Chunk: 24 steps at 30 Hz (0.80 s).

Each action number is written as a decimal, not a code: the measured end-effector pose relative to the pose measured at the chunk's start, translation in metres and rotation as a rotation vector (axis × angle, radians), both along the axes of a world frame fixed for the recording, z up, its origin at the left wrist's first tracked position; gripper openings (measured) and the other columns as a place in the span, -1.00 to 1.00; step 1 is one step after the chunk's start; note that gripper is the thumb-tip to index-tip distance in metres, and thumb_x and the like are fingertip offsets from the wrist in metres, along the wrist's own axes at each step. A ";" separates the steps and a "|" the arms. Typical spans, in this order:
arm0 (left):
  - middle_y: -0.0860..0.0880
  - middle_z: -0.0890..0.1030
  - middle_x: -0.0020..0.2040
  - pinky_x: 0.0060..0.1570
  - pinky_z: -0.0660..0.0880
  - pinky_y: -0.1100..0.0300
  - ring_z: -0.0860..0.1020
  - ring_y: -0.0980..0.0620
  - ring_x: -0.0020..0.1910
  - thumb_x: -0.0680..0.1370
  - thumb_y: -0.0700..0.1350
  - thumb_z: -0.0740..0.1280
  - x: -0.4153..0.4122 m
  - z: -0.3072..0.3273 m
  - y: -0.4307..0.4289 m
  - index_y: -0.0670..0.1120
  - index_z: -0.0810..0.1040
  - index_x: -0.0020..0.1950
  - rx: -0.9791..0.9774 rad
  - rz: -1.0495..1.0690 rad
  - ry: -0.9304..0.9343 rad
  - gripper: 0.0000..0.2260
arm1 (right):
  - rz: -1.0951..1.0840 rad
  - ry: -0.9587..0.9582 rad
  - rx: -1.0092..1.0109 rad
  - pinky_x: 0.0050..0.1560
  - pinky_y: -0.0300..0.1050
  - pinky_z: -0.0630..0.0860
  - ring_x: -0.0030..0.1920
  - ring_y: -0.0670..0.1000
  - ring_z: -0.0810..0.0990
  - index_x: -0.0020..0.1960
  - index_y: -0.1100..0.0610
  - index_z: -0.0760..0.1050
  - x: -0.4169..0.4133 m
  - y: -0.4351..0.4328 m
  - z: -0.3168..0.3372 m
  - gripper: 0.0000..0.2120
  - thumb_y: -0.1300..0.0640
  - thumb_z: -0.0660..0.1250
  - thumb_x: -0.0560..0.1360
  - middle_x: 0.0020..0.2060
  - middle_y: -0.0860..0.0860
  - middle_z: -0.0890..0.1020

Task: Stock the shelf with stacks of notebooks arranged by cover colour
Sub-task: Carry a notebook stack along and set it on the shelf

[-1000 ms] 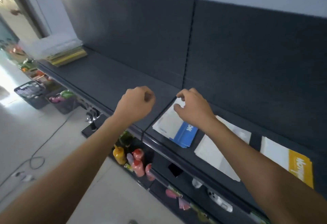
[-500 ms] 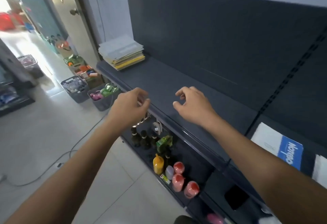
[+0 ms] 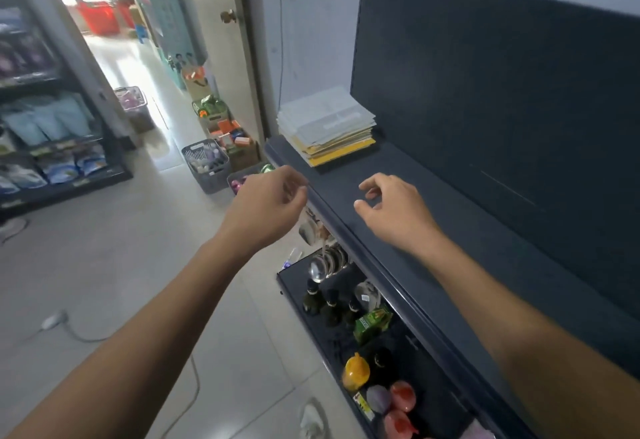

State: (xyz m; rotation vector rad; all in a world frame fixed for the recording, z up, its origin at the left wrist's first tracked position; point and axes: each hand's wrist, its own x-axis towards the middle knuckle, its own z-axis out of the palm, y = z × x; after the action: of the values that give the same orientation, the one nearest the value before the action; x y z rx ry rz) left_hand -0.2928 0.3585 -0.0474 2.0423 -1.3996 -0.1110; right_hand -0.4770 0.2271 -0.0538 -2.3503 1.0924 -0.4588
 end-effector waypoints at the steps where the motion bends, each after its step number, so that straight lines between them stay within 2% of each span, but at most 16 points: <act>1: 0.16 0.62 -0.11 -0.09 0.58 0.18 0.59 0.24 -0.13 0.62 0.03 0.27 0.013 -0.001 -0.009 0.01 0.63 0.17 0.008 0.002 -0.004 -0.78 | 0.002 0.001 0.003 0.03 -0.04 0.56 -0.05 -0.07 0.59 0.22 -0.03 0.51 0.014 -0.010 -0.001 -0.74 -0.05 0.35 0.56 0.07 -0.10 0.55; 7: 0.12 0.65 -0.07 -0.03 0.63 0.07 0.62 0.18 -0.10 0.62 0.01 0.26 0.081 -0.004 -0.049 0.01 0.61 0.20 0.047 -0.007 -0.004 -0.78 | -0.038 -0.005 -0.007 0.06 -0.03 0.53 -0.03 -0.05 0.59 0.17 -0.04 0.52 0.083 -0.054 -0.001 -0.79 -0.02 0.35 0.55 0.05 -0.11 0.56; 16: 0.12 0.64 -0.05 -0.04 0.64 0.03 0.61 0.17 -0.11 0.63 0.02 0.23 0.192 0.001 -0.097 0.03 0.61 0.18 0.062 -0.068 -0.013 -0.77 | -0.174 -0.053 0.016 0.15 0.07 0.54 0.00 -0.04 0.60 0.17 -0.04 0.53 0.171 -0.095 0.008 -0.79 0.02 0.33 0.54 0.03 -0.12 0.59; 20: 0.11 0.65 -0.05 -0.07 0.62 0.05 0.60 0.18 -0.16 0.63 0.01 0.23 0.241 0.003 -0.122 0.02 0.62 0.16 0.052 -0.176 -0.033 -0.79 | -0.319 -0.076 0.020 0.10 -0.07 0.48 0.03 -0.06 0.56 0.19 -0.02 0.53 0.204 -0.106 0.002 -0.77 0.03 0.34 0.54 0.07 -0.09 0.60; 24: 0.12 0.66 -0.03 -0.08 0.62 0.12 0.62 0.19 -0.17 0.63 0.04 0.22 0.285 0.004 -0.150 0.04 0.60 0.19 0.083 -0.282 -0.062 -0.77 | -0.448 -0.138 0.028 0.06 -0.07 0.46 0.08 -0.02 0.54 0.17 0.02 0.54 0.226 -0.108 -0.005 -0.79 0.08 0.35 0.54 0.06 -0.05 0.59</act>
State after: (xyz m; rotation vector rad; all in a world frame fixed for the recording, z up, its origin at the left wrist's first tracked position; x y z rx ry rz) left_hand -0.0079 0.2088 -0.0431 1.9164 -1.7428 -0.2313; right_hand -0.2508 0.1187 -0.0592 -2.0074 1.5476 -0.7464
